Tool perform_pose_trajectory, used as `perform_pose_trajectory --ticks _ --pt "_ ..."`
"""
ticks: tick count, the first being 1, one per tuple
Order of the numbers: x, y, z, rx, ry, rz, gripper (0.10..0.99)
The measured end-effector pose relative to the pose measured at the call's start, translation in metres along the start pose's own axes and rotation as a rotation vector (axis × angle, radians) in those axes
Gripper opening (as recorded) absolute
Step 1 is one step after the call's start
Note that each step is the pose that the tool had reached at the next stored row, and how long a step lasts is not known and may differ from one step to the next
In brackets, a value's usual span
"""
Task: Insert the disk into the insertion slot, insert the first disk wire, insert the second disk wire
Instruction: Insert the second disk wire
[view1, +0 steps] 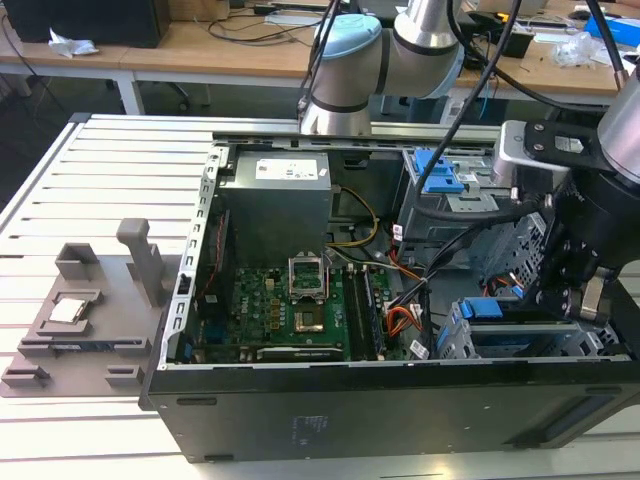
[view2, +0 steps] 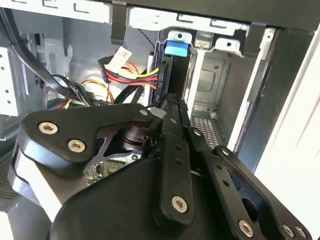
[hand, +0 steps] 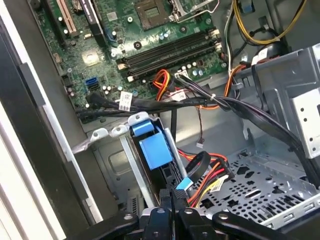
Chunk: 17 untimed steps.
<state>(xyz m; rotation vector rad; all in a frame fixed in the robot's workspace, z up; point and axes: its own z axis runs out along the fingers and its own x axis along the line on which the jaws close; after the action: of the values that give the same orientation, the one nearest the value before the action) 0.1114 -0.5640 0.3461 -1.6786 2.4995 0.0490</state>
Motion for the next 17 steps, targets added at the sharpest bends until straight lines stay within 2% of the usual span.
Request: perform_pose_trajectory --ticks 3,5,9,12,13,17 --pt "0.0002 0.0003 0.0018 0.007 0.0027 0.052 0.133" --pt "0.0003 0.0003 0.0026 0.015 0.0055 0.118 0.133" --pt "0.0006 0.0007 0.0026 0.026 0.0094 0.205 0.133" --pt "-0.0004 0.0048 0.0028 0.024 0.0025 0.217 0.133" --pt "-0.0028 0.0060 0.0032 0.023 0.0022 0.218 0.133" --pt "-0.0034 0.0062 0.0035 0.024 0.0026 0.220 0.133"
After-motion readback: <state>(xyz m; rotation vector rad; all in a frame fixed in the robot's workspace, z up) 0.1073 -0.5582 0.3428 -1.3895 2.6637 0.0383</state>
